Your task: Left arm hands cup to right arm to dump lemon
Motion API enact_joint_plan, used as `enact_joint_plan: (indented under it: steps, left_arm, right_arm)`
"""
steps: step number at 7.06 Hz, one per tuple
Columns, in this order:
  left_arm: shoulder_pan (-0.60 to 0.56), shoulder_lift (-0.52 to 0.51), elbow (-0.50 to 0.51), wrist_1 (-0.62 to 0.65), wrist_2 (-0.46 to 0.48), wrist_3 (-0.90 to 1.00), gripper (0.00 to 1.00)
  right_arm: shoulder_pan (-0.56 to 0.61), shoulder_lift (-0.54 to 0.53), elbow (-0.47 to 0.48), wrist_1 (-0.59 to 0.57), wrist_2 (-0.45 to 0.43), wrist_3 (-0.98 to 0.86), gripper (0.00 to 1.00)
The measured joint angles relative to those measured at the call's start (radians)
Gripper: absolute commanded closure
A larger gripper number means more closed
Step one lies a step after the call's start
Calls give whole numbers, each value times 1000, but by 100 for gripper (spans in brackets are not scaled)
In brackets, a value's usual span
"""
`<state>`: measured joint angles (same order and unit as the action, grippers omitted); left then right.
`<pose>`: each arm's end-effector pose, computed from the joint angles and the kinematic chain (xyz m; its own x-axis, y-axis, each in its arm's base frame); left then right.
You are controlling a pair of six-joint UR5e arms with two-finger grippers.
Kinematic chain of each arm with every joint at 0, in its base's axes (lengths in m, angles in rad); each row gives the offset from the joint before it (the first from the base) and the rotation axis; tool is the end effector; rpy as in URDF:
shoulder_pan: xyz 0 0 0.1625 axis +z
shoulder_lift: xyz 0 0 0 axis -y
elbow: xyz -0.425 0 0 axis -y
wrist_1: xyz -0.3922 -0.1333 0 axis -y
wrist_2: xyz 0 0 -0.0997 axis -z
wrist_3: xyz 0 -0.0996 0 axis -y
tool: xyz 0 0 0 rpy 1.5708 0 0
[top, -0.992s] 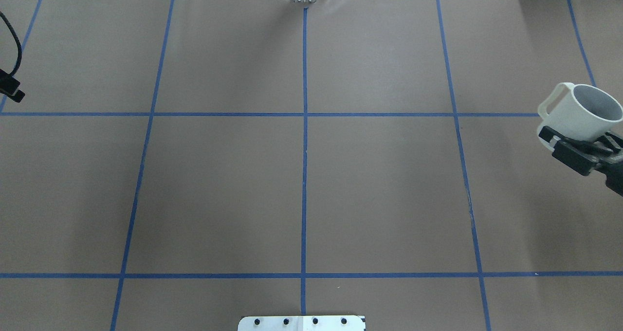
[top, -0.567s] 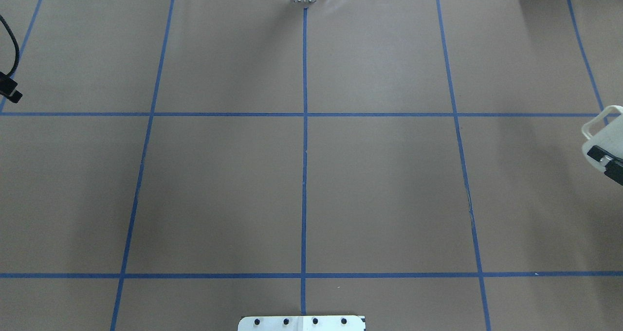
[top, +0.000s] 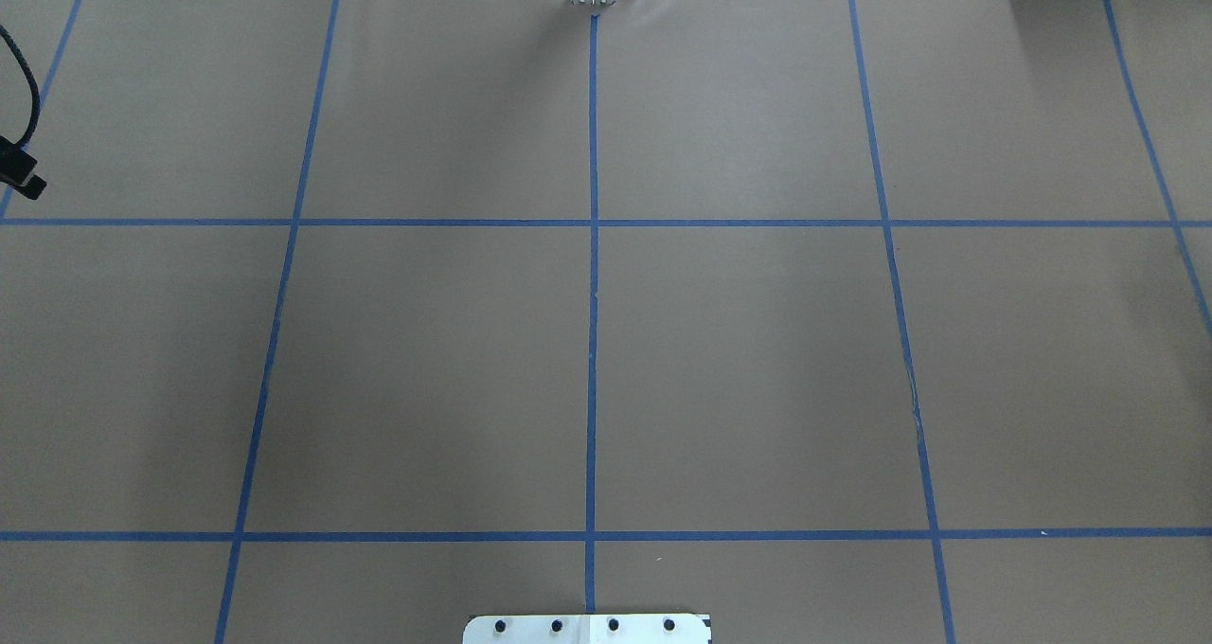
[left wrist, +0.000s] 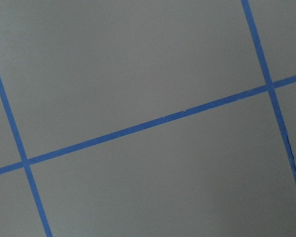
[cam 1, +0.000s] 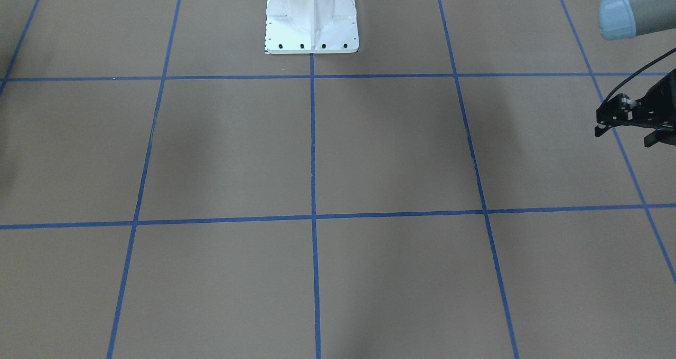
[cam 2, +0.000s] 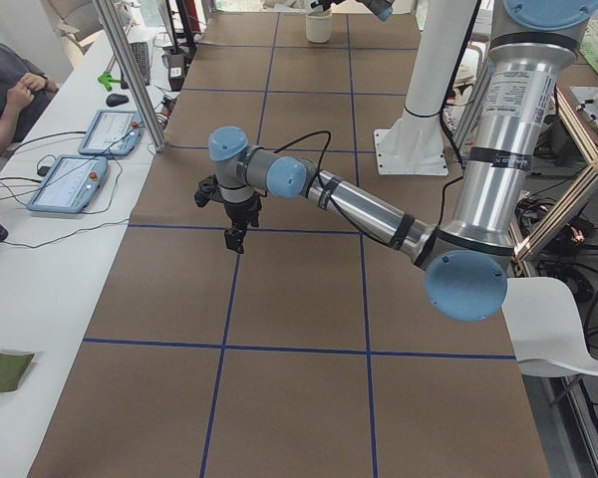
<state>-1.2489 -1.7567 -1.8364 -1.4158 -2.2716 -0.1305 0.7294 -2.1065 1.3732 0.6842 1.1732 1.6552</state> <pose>0.1082 -0.5427 0.4527 0.6992 0.2989 -0.6495 -0.2134 0.9543 0.2095 -0.0130 -0.2421 0.6954 -0.0396 0.0688 0.9968 -0.9027 0.4254 -0.0653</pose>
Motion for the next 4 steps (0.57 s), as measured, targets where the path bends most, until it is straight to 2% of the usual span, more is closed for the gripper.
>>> enact_joint_plan:
  steps: [4]
  left_arm:
    - [0,-3,-6,1,-1,-9,0]
  right_arm:
    - [19,7,-103,165,0,357,100]
